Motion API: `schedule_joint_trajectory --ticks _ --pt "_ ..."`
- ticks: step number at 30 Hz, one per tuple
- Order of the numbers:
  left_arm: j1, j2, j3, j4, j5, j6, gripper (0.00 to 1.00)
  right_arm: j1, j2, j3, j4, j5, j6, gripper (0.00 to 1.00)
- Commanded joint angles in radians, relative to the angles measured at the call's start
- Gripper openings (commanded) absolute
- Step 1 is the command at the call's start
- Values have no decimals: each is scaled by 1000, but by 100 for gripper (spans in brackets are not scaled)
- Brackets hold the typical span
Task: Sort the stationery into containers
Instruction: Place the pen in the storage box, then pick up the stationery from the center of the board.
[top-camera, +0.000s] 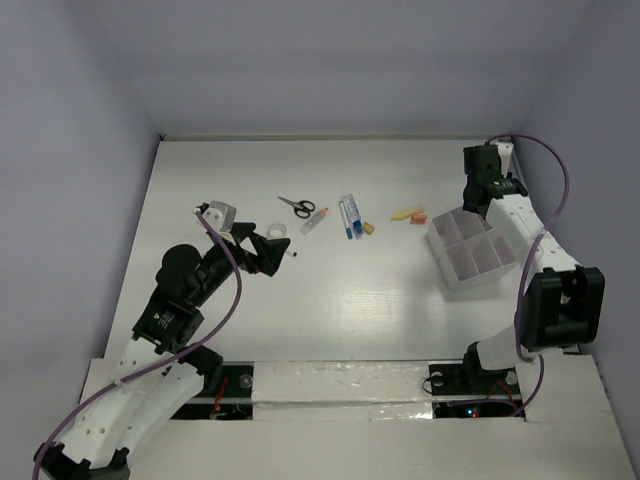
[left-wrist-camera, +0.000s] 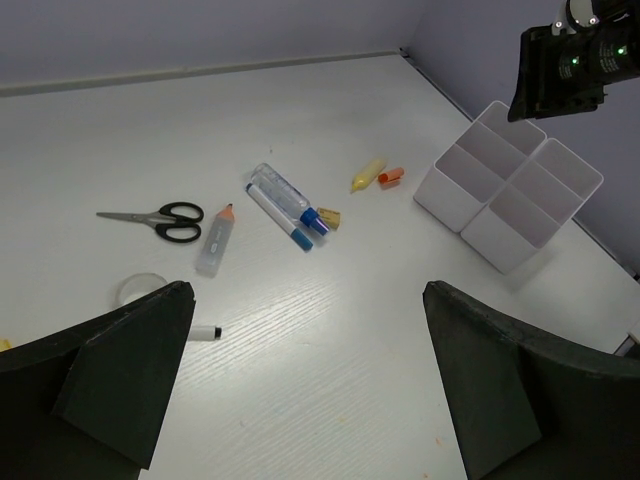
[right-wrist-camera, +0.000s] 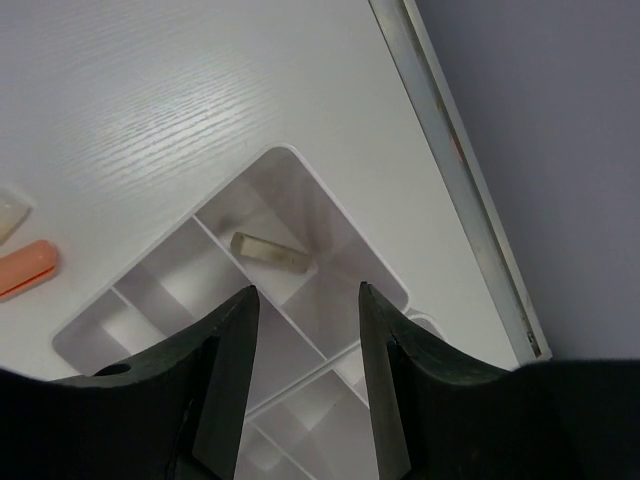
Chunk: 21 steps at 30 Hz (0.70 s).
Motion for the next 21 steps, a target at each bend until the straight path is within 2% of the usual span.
schedule_joint_trajectory --ticks 1,4,5,8,10,15,19,21 --pt "-5 2 46 32 -2 9 99 -5 -80 55 32 -69 -9 49" --pt "-5 4 47 32 0 8 99 4 -131 -6 162 -381 -12 46" --pt "-5 4 47 34 2 9 99 23 -136 -22 199 -539 -6 46" --pt "-5 1 47 28 -8 11 99 91 -79 -28 276 -675 -14 45" --pt "-5 -1 47 29 -9 9 99 135 0 -8 282 -666 -34 39" --pt "-5 2 50 28 -6 11 99 259 143 50 300 -698 -97 37" --pt "-5 4 50 29 -6 12 99 277 235 79 296 -767 -138 52" --pt "-5 4 50 29 -5 11 99 287 281 88 285 -805 -152 53"
